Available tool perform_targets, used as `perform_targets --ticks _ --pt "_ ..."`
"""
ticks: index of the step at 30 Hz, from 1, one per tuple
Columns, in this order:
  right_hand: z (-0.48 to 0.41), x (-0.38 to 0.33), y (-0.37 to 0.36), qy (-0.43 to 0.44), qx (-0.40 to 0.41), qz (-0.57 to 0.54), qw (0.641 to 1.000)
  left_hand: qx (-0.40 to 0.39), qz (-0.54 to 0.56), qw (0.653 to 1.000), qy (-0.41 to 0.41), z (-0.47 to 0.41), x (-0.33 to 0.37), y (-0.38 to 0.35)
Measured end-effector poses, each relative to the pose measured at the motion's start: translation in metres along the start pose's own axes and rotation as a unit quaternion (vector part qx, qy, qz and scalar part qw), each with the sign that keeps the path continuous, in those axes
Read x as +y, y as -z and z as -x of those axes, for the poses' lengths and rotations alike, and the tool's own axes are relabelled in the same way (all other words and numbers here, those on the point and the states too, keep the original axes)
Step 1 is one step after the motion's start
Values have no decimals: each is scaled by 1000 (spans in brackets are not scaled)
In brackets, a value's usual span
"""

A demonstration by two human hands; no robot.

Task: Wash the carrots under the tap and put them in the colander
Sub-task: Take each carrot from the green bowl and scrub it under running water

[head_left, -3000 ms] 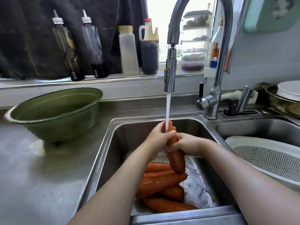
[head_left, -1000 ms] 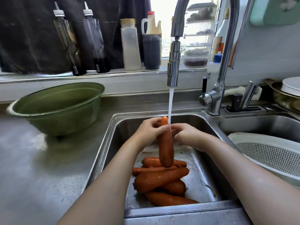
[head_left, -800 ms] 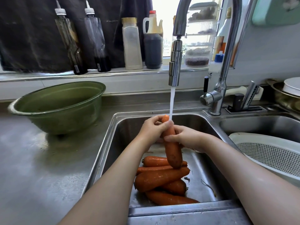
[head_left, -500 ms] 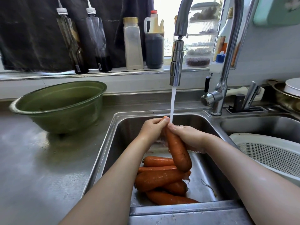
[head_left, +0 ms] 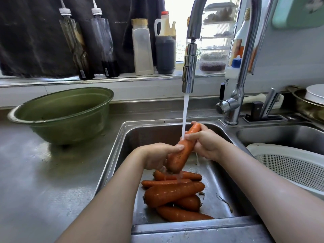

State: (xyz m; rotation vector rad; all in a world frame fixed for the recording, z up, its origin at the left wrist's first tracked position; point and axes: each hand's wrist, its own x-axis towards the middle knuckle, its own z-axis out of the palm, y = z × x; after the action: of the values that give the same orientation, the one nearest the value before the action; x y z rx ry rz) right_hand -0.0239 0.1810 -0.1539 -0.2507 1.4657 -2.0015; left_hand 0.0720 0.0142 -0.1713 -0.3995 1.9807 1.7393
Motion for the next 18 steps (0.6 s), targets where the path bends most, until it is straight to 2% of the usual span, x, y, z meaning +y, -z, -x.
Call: perform_targets --ticks 4,7,9,13,18 --pt "-7 -1 7 6 124 61 990 142 39 988 -39 -3 0 8" --pt "-12 -2 10 8 173 73 982 188 70 978 -59 -2 4 9" --pt "-12 -2 11 -19 176 105 979 217 114 968 -55 -3 4 12" --pt "-6 2 11 -92 139 257 952 285 210 935 -40 -4 4 23" --pt "-4 7 10 -64 84 361 927 308 268 911 -65 -1 5 29"
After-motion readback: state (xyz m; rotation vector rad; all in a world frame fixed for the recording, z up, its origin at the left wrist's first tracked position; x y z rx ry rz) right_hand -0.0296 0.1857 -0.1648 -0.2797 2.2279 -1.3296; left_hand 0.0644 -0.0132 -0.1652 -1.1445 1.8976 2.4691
